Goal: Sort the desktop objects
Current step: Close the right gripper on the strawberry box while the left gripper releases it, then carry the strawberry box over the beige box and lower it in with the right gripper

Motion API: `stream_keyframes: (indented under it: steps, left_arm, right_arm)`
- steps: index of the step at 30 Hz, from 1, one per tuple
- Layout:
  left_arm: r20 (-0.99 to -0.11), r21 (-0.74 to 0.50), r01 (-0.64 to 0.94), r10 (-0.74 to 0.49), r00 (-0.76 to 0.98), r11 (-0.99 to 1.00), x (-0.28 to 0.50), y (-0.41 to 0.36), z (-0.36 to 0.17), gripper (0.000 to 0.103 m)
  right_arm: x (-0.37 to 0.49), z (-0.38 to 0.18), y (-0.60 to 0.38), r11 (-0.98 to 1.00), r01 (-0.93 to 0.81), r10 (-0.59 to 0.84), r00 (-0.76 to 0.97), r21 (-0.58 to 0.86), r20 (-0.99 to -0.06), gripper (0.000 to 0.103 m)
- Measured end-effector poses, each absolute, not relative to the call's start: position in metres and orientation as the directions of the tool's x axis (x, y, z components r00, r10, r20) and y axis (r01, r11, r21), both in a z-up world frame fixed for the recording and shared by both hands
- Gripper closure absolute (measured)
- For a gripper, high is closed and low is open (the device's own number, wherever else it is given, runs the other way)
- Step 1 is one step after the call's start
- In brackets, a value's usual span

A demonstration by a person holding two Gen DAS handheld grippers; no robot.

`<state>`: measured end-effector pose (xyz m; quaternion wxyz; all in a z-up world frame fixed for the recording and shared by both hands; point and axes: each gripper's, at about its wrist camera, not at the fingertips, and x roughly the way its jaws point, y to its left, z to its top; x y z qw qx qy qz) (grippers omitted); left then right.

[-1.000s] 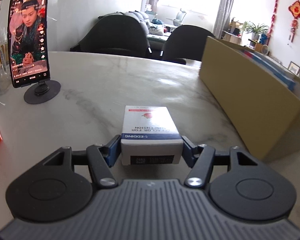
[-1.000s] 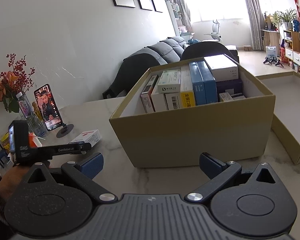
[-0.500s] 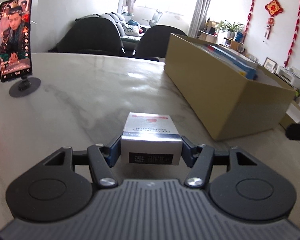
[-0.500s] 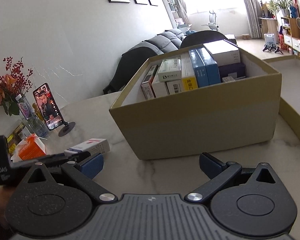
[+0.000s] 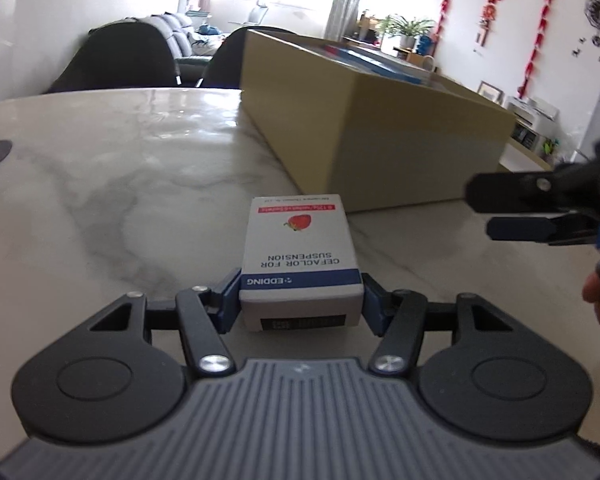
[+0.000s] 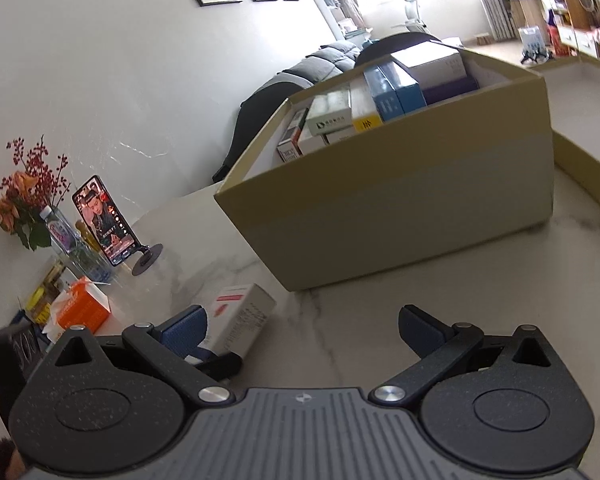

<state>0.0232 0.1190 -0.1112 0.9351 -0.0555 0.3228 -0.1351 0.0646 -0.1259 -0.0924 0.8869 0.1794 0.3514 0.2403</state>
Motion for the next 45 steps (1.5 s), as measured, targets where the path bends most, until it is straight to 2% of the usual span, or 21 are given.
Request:
stream_keyframes:
  steps: [5,14,17,23,29,30,38,41,45]
  left_arm:
    - [-0.575,-0.272,0.24,-0.358,0.736,0.932,0.021,0.116,-0.113,0.045]
    - [-0.522,-0.488,0.237,-0.498,0.693,0.84,0.025,0.132,-0.124,0.045]
    - [-0.504,-0.536,0.247,-0.54,0.674,0.808,0.027,0.132,-0.128,0.045]
    - [-0.485,-0.528,0.312,-0.582,0.652,0.79,0.028,0.123,-0.127,0.045]
    - [-0.489,-0.504,0.339,-0.586,0.646,0.794,0.028,0.12,-0.124,0.045]
    - [-0.49,-0.504,0.339,-0.586,0.645,0.794,0.027,0.12,-0.124,0.045]
    - [-0.49,-0.505,0.353,-0.598,0.634,0.788,0.025,0.118,-0.117,0.041]
    - [-0.474,-0.501,0.37,-0.606,0.639,0.782,0.026,0.118,-0.111,0.032]
    - [-0.45,-0.5,0.379,-0.608,0.654,0.778,0.026,0.119,-0.101,0.025]
  right_arm:
    - [0.066,-0.102,-0.126,0.804,-0.28,0.568,0.622,0.524,-0.539,0.002]
    - [0.074,-0.116,-0.119,0.749,-0.265,0.633,0.555,0.607,-0.539,0.007]
    - [0.076,-0.12,-0.117,0.732,-0.254,0.652,0.529,0.632,-0.542,0.012]
    - [0.078,-0.123,-0.11,0.703,-0.254,0.689,0.474,0.664,-0.548,0.024]
    - [0.08,-0.123,-0.111,0.703,-0.239,0.688,0.466,0.67,-0.556,0.045]
    - [0.081,-0.124,-0.111,0.707,-0.236,0.684,0.466,0.667,-0.561,0.052]
    - [0.084,-0.113,-0.114,0.683,-0.251,0.708,0.462,0.686,-0.535,0.072]
    - [0.086,-0.104,-0.114,0.685,-0.284,0.712,0.455,0.671,-0.535,0.072]
    - [0.087,-0.085,-0.115,0.72,-0.325,0.684,0.48,0.613,-0.549,0.072]
